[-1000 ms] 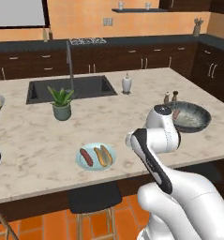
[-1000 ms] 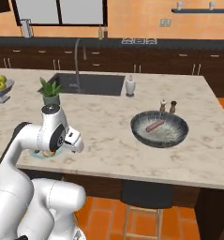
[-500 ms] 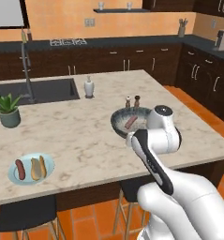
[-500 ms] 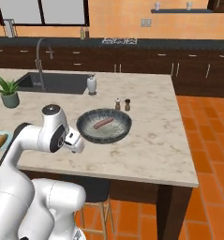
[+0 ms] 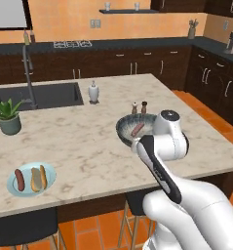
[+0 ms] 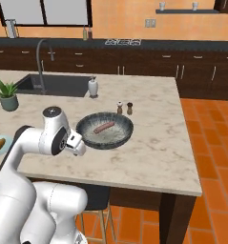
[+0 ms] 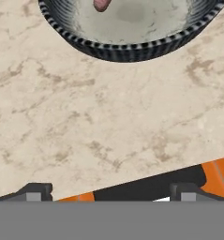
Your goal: Place one bun and one sausage from the bowl on each plate.
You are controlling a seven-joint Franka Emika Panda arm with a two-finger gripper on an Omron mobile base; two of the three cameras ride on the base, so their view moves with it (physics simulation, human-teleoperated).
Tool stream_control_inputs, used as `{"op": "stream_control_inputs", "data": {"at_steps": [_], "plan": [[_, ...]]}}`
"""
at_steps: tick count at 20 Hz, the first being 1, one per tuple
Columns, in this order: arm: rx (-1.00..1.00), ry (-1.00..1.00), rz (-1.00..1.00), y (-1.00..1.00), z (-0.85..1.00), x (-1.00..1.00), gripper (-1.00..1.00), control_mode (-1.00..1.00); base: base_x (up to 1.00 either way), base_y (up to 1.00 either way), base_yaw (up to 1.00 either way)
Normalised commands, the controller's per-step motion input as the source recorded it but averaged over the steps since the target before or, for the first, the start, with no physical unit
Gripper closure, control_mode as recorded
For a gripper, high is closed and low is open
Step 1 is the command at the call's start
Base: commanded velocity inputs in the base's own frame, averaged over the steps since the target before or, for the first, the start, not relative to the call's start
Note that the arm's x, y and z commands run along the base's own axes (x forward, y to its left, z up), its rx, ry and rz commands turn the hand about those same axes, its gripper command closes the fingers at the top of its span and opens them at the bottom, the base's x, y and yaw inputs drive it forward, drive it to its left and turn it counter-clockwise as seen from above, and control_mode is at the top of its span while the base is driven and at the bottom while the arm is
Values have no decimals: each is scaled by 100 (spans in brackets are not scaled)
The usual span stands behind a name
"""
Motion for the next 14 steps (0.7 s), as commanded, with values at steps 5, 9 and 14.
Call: {"op": "stream_control_inputs", "data": {"at_steps": [5,9,14], "plan": [[-3,13,-1,-18,80,72,-100,-100,0,0,0],[33,8,-18,-49,20,100,-100,-100,0,0,0],[11,14,-2,-27,-7,100,-100,-100,0,0,0]]}}
